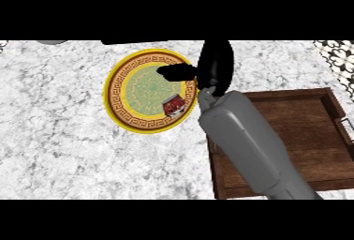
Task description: Pick the cupcake from the tray and place it in the plate
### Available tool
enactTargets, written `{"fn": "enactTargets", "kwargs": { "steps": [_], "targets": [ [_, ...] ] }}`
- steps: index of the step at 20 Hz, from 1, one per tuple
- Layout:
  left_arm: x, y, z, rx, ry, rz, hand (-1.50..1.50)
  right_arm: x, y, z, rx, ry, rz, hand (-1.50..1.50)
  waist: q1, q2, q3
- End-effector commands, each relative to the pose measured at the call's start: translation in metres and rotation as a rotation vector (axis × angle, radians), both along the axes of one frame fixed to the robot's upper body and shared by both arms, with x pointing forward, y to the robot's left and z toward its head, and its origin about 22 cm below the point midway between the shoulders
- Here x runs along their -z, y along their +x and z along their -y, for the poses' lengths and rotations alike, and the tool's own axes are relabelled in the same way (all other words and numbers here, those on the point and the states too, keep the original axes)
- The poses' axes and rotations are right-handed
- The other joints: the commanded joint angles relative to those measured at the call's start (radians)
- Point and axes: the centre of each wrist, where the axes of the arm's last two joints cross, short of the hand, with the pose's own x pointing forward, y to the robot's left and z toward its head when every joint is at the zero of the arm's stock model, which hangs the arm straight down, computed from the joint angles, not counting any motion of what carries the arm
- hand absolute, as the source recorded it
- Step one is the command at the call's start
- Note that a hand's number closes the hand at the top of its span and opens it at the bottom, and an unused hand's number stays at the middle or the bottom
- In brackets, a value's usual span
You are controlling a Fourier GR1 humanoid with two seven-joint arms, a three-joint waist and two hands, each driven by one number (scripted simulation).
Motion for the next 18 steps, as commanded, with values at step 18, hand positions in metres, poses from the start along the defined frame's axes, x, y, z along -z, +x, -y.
{"fn": "enactTargets", "kwargs": {
  "steps": [18],
  "targets": [
    [-0.039,0.082,0.018,0.135,-0.065,0.603,0.0,0.035,-0.014,0.031,0.069,0.144,0.087,-1.5,-0.129,-0.03,0.01]
  ]
}}
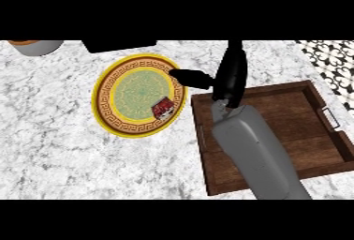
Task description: Pick the cupcake from the tray and place it in the plate
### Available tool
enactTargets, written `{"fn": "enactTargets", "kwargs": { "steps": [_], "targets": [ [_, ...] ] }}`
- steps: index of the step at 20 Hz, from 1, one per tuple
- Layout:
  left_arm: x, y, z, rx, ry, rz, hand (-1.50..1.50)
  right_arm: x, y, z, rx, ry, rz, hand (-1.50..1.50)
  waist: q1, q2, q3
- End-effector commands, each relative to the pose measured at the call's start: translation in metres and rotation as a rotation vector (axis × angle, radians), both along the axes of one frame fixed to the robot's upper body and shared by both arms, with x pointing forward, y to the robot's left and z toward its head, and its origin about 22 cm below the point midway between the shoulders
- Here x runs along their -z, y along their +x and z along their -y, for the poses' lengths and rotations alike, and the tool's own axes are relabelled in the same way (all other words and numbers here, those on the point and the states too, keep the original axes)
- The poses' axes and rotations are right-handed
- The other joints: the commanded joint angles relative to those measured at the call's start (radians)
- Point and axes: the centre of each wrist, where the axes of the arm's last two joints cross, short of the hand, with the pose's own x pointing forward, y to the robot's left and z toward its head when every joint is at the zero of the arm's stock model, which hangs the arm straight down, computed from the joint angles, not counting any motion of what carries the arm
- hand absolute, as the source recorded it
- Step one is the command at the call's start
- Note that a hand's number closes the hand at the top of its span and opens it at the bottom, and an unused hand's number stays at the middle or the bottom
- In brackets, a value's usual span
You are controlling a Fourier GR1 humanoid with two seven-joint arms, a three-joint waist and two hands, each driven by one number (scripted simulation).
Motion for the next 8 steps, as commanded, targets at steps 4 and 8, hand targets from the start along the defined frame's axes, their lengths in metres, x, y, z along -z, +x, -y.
{"fn": "enactTargets", "kwargs": {
  "steps": [4,8],
  "targets": [
    [-0.04,0.1,0.023,0.21,-0.001,0.571,0.0,0.021,-0.012,0.01,-0.007,-0.004,-0.004,-1.5,-0.065,-0.008,0.003],
    [-0.041,0.097,0.022,0.196,0.006,0.58,0.0,0.028,-0.016,0.018,-0.006,-0.042,0.011,-1.5,-0.084,-0.008,0.002]
  ]
}}
